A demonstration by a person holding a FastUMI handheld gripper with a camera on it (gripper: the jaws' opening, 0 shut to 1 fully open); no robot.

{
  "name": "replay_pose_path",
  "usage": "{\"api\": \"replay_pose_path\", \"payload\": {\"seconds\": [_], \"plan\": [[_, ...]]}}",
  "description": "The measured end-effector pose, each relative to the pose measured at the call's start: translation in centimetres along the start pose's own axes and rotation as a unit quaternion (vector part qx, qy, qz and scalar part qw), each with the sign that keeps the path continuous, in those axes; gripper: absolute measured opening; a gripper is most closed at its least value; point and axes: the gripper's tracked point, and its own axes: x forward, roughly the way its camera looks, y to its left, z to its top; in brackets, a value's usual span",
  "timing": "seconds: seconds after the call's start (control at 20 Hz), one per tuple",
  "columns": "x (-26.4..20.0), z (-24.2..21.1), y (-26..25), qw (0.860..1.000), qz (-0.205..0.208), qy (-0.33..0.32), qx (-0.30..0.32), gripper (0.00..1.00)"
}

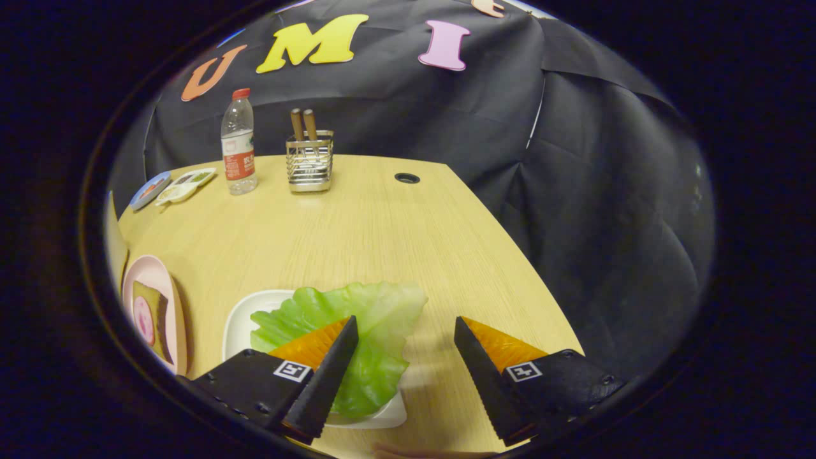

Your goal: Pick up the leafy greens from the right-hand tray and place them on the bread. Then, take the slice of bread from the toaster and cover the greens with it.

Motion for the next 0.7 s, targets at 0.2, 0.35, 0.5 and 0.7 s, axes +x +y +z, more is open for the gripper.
{"api": "replay_pose_path", "payload": {"seconds": [0.2, 0.35, 0.5, 0.7], "plan": [[0.2, -0.1, 0.8, 1.000, 0.013, 0.006, -0.003, 0.69], [0.2, 0.1, 0.5, 1.000, 0.005, 0.005, -0.005, 0.31], [-0.4, 0.1, 0.3, 1.000, 0.009, 0.004, 0.007, 0.04], [-3.7, 1.5, 0.2, 0.999, 0.028, -0.028, 0.026, 0.00]]}}
